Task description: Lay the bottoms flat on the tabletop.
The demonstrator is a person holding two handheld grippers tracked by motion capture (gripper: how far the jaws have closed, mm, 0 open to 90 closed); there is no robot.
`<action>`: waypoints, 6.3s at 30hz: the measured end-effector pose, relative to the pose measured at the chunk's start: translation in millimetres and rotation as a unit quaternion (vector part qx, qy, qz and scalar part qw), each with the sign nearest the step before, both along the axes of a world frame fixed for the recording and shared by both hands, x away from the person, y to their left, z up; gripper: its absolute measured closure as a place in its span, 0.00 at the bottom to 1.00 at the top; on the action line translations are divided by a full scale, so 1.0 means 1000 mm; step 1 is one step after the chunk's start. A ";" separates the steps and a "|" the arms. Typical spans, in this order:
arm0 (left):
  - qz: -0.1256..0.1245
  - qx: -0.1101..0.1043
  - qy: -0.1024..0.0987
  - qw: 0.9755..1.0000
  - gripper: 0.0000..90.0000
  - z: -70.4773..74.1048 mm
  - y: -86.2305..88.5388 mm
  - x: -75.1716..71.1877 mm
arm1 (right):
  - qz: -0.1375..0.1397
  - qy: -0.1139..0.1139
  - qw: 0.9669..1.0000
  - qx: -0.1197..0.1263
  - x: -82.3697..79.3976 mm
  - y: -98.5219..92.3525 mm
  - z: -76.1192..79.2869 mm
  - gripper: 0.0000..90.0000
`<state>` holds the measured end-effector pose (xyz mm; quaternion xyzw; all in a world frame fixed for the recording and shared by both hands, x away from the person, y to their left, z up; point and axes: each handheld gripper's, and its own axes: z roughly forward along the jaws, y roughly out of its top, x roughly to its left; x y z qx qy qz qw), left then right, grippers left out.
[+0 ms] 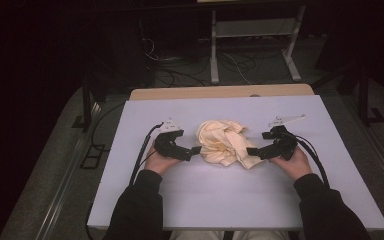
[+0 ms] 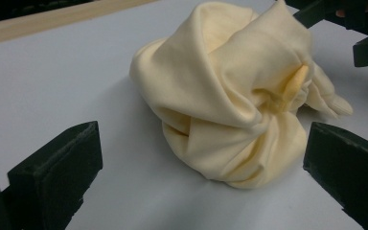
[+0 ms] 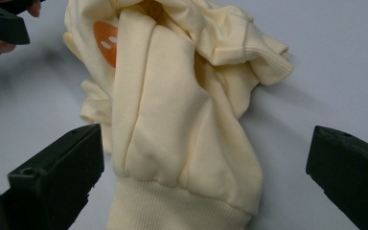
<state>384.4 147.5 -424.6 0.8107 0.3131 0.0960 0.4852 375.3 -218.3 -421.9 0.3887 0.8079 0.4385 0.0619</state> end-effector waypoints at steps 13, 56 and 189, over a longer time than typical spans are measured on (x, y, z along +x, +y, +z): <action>-0.009 -0.007 0.020 1.000 0.10 -0.015 -0.015 0.002 | 0.031 0.023 0.999 0.001 0.000 0.013 -0.010 0.13; -0.012 -0.002 0.025 1.000 0.91 -0.004 -0.015 0.003 | 0.010 0.057 0.998 0.018 -0.005 0.003 0.006 0.94; -0.001 -0.042 0.013 0.999 0.21 0.001 -0.087 0.019 | -0.059 0.036 0.995 0.067 0.056 -0.012 0.168 0.95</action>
